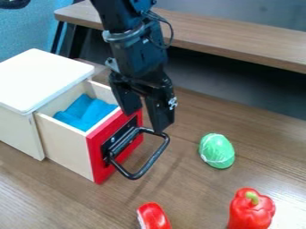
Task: Cierra la gaveta
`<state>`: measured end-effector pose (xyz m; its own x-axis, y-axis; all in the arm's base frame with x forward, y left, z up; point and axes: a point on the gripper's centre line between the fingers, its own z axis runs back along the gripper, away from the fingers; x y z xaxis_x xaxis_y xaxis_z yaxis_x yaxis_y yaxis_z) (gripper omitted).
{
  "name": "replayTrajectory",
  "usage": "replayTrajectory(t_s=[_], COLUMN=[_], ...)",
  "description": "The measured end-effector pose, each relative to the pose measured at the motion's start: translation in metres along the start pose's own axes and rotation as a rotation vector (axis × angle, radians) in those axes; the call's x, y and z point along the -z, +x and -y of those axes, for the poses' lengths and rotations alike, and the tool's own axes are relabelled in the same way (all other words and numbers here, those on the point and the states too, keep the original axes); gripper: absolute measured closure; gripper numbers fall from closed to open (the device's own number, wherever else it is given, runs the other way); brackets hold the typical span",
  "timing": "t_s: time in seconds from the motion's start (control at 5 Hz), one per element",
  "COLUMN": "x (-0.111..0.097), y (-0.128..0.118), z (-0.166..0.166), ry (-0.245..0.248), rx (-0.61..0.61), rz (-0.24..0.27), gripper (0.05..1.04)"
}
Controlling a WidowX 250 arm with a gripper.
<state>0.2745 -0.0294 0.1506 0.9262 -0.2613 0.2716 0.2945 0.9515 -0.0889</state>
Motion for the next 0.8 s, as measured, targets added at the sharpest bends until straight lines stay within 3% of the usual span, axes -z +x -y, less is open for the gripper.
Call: replayTrajectory(t_s=[0.6,0.8], x=[0.034,0.042], y=[-0.001,0.001], z=[0.003,0.003], ry=[-0.002,0.025], rx=[-0.021,-0.046], rz=[-0.085,-0.095], gripper=[0.084,0.084])
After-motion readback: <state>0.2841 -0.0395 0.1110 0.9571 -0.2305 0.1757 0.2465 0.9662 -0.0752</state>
